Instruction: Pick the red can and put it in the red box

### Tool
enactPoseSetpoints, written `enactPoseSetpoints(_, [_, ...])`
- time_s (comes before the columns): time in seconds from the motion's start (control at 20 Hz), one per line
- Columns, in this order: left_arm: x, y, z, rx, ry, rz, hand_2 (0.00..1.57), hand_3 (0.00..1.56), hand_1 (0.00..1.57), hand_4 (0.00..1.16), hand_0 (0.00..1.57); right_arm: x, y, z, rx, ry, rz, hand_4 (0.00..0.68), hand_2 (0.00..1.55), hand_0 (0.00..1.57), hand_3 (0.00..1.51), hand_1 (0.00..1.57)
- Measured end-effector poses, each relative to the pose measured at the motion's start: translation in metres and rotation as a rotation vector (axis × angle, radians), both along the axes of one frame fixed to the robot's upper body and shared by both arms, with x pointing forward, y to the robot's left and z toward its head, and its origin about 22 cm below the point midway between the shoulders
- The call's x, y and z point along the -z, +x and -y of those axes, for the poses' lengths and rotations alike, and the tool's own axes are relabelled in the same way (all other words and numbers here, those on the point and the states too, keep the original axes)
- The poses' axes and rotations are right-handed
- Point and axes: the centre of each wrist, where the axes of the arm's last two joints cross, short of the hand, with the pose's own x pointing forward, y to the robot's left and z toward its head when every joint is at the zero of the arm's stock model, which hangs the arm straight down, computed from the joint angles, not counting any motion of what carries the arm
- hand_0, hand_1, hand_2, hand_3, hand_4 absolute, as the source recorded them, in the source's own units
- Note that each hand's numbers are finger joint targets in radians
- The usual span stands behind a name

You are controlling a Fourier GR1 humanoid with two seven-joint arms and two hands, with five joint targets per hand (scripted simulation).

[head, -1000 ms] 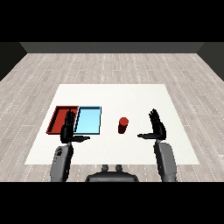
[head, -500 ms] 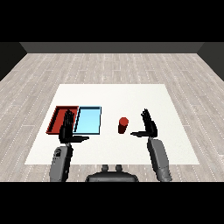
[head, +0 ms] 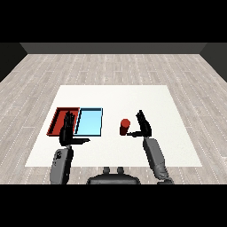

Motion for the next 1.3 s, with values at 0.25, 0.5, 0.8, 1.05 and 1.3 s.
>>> enactPoseSetpoints(0.25, [-0.003, 0.001, 0.002, -0.002, -0.003, 0.002, 0.00, 0.00, 0.00, 0.00, 0.00, 0.014, 0.003, -0.014, -0.011, 0.025, -0.031, 0.000, 0.00, 0.00, 0.00, 0.00])
enactPoseSetpoints(0.5, [-0.002, 0.003, -0.004, -0.003, 0.000, 0.008, 0.00, 0.00, 0.00, 0.00, 0.00, 0.020, 0.005, -0.019, -0.022, 0.031, -0.051, 0.000, 0.00, 0.00, 0.00, 0.00])
enactPoseSetpoints(0.8, [-0.003, 0.000, 0.002, -0.007, 0.008, 0.008, 0.00, 0.00, 0.00, 0.00, 0.00, 0.032, 0.007, -0.028, -0.029, 0.046, -0.070, 0.000, 0.00, 0.00, 0.00, 0.00])
enactPoseSetpoints(1.05, [-0.005, -0.004, -0.003, -0.006, 0.017, 0.004, 0.00, 0.00, 0.00, 0.00, 0.00, 0.035, 0.012, -0.037, -0.044, 0.063, -0.078, 0.000, 0.00, 0.00, 0.00, 0.00])
enactPoseSetpoints(1.3, [-0.006, -0.005, 0.001, -0.013, 0.017, 0.015, 0.00, 0.00, 0.00, 0.00, 0.00, 0.029, 0.015, -0.047, -0.057, 0.075, -0.085, 0.000, 0.00, 0.00, 0.00, 0.00])
